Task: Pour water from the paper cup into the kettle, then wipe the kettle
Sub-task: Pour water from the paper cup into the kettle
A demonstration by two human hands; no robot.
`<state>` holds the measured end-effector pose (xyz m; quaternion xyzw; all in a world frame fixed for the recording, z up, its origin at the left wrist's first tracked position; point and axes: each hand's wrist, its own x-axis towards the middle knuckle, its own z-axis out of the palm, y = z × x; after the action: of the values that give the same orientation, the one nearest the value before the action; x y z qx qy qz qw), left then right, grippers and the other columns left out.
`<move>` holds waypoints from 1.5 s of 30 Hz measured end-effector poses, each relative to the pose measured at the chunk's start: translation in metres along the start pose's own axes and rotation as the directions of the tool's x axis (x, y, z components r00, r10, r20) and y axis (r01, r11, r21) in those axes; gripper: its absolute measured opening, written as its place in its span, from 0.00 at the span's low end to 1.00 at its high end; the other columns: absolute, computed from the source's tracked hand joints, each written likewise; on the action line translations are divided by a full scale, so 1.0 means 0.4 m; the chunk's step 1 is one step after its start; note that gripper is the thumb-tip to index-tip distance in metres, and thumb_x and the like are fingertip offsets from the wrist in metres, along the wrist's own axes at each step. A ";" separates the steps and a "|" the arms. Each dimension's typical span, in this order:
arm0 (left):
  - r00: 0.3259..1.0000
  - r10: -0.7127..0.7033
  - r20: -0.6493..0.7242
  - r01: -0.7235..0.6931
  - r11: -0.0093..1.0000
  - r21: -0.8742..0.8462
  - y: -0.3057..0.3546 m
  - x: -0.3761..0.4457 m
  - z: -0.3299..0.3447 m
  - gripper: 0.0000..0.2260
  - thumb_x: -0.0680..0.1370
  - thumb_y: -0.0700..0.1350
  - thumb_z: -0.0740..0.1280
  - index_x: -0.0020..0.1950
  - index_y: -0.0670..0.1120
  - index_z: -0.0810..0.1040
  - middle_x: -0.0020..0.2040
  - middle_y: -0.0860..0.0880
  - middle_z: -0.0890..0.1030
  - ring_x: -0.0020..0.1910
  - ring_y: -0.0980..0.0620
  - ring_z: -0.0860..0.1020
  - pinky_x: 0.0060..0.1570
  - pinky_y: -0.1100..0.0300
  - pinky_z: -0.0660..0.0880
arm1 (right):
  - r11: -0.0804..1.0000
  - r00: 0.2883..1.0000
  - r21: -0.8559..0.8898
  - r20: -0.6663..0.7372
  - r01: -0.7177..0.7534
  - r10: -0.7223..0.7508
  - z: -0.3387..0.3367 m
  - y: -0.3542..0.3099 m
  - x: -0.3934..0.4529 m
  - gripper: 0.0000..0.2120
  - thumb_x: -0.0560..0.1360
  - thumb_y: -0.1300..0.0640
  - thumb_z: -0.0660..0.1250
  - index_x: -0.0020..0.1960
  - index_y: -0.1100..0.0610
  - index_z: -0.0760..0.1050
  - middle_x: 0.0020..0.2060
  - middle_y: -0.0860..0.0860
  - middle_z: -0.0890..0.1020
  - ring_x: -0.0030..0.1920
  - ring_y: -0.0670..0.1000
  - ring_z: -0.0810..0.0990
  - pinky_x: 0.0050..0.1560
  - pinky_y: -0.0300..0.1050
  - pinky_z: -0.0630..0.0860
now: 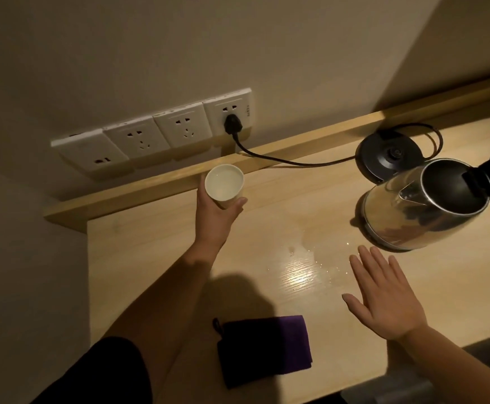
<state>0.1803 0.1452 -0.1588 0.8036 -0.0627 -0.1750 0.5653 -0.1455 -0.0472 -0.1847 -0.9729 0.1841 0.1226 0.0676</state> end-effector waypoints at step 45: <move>0.634 0.458 0.623 -0.689 0.701 0.185 0.459 -0.112 0.348 0.38 0.65 0.57 0.78 0.69 0.61 0.61 0.57 0.66 0.67 0.53 0.74 0.66 0.47 0.71 0.66 | 0.997 0.999 0.070 0.040 0.015 -0.018 -0.022 0.013 0.007 0.38 0.77 0.32 0.46 0.81 0.53 0.50 0.80 0.55 0.46 0.79 0.57 0.41 0.75 0.58 0.31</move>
<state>0.1075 -0.0300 -0.0202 0.7555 -0.5103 -0.1794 0.3697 -0.1431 -0.0546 -0.1773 -0.9687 0.1789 0.1352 0.1063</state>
